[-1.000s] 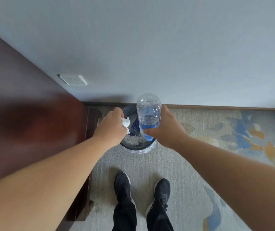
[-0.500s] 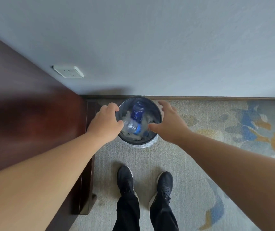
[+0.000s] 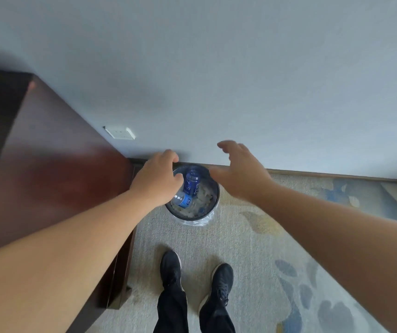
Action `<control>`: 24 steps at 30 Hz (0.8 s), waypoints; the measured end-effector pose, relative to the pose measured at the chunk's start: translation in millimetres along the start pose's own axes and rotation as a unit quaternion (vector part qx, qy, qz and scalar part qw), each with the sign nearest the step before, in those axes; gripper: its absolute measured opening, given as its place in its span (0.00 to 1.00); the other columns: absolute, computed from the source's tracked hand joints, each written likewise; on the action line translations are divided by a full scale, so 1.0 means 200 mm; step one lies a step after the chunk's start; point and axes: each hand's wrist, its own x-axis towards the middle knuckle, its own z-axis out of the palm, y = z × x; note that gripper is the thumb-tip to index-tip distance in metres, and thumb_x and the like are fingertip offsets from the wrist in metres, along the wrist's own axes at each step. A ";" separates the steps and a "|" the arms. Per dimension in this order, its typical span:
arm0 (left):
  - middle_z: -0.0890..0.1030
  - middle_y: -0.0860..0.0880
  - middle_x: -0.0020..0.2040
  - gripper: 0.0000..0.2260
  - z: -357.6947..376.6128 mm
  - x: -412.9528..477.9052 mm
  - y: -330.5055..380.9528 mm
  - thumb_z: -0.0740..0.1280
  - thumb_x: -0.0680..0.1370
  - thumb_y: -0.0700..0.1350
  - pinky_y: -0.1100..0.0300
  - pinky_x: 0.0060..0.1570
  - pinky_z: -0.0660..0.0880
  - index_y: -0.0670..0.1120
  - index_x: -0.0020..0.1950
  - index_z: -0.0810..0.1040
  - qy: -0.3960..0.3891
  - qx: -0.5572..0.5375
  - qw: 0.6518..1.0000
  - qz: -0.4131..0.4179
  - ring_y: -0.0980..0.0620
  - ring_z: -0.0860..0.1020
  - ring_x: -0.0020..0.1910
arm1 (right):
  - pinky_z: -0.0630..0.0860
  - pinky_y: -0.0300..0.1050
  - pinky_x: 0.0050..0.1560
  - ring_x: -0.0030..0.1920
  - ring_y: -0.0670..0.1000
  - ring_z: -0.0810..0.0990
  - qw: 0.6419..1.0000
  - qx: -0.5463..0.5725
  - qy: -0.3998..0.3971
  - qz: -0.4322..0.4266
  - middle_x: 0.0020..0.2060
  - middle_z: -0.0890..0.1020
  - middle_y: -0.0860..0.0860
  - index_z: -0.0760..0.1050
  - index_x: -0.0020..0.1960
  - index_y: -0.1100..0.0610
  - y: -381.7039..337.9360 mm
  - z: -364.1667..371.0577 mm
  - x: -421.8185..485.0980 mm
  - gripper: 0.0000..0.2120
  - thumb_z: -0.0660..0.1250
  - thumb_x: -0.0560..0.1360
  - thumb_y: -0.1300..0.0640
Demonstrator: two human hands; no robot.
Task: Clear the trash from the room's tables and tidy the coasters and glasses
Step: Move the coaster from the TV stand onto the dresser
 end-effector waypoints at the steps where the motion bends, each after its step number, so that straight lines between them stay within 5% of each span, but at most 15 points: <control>1: 0.72 0.46 0.60 0.15 -0.04 -0.04 0.04 0.63 0.76 0.44 0.52 0.57 0.70 0.47 0.63 0.69 0.009 0.001 1.000 0.002 0.48 0.72 0.59 | 0.70 0.44 0.50 0.51 0.47 0.74 1.000 -0.003 0.005 -0.011 0.67 0.70 0.48 0.62 0.72 0.49 -0.03 -0.06 -0.03 0.29 0.65 0.73 0.48; 12: 0.70 0.46 0.68 0.24 -0.44 -0.48 0.37 0.62 0.77 0.49 0.60 0.55 0.64 0.50 0.72 0.63 0.096 -0.006 0.995 0.000 0.48 0.71 0.64 | 0.69 0.42 0.50 0.51 0.45 0.74 0.992 -0.033 0.012 -0.118 0.64 0.72 0.46 0.66 0.69 0.49 -0.35 -0.45 -0.41 0.25 0.65 0.73 0.47; 24: 0.71 0.48 0.67 0.23 -0.90 -1.23 0.39 0.62 0.77 0.50 0.54 0.60 0.69 0.52 0.72 0.63 0.202 0.002 0.979 -0.011 0.48 0.71 0.64 | 0.66 0.39 0.50 0.51 0.43 0.73 0.973 -0.026 0.044 -0.225 0.62 0.73 0.45 0.67 0.68 0.47 -0.88 -0.51 -0.97 0.24 0.66 0.73 0.48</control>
